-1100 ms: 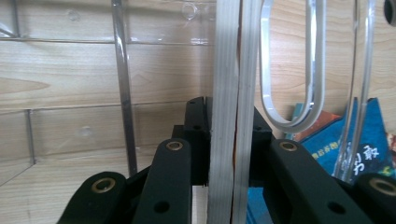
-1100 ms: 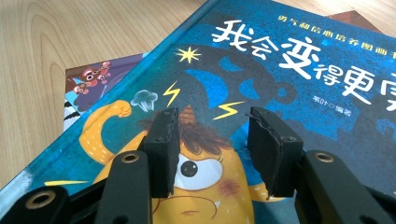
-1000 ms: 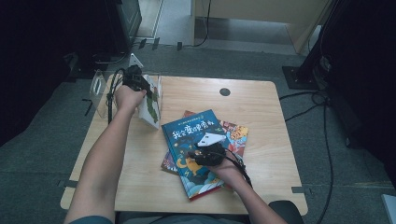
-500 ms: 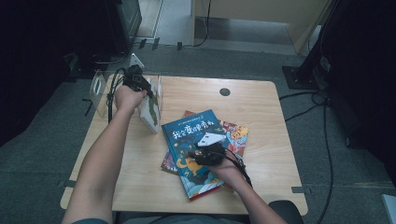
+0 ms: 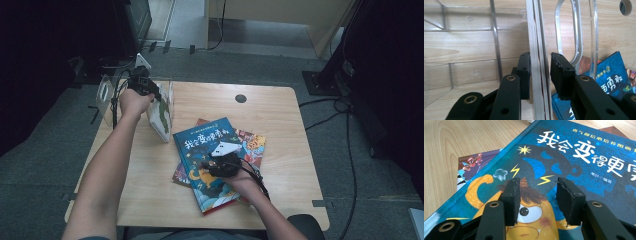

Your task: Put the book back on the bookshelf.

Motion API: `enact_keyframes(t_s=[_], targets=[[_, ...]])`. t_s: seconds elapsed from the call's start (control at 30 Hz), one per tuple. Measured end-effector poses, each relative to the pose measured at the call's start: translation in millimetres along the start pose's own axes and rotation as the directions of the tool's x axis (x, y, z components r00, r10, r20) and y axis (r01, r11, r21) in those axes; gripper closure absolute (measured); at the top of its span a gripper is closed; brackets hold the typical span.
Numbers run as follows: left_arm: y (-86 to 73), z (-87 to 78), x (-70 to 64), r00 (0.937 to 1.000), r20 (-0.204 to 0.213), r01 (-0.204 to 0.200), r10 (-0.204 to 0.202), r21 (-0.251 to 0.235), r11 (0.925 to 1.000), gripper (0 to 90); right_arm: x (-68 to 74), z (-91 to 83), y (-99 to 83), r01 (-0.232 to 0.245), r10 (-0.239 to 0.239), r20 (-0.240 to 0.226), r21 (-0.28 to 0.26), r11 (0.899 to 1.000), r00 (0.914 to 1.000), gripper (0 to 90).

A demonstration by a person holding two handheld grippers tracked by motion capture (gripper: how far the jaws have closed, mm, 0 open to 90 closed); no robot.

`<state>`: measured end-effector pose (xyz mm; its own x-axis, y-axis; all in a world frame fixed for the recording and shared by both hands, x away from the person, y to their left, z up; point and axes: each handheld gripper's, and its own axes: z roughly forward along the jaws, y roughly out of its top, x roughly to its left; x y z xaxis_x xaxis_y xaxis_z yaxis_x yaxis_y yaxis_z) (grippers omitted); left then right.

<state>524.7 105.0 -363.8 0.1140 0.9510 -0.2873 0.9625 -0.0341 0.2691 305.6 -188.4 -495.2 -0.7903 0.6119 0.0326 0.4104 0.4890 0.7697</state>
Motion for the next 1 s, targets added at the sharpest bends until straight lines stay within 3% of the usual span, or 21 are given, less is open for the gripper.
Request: enact_keyframes(t_s=[0.27,0.67,1.0], targets=[[0.2,-9.8,4.4,1.0,-0.004,-0.001,0.001,-0.019,0.9998,70.3,-0.1,0.1,0.0,0.001,-0.001,0.0,-0.001,1.0,1.0,54.4],[-3.8,-28.7,11.3,0.9992,0.039,-0.005,0.007,-0.036,0.9993,69.1,-0.5,0.1,0.0,-0.005,0.005,-0.002,-0.001,1.0,1.0,55.4],[-23.2,-43.2,7.8,0.9959,0.067,-0.058,0.062,-0.058,0.9967,71.2,-0.5,0.0,0.1,-0.003,0.003,0.001,0.0,1.0,1.0,55.4]])
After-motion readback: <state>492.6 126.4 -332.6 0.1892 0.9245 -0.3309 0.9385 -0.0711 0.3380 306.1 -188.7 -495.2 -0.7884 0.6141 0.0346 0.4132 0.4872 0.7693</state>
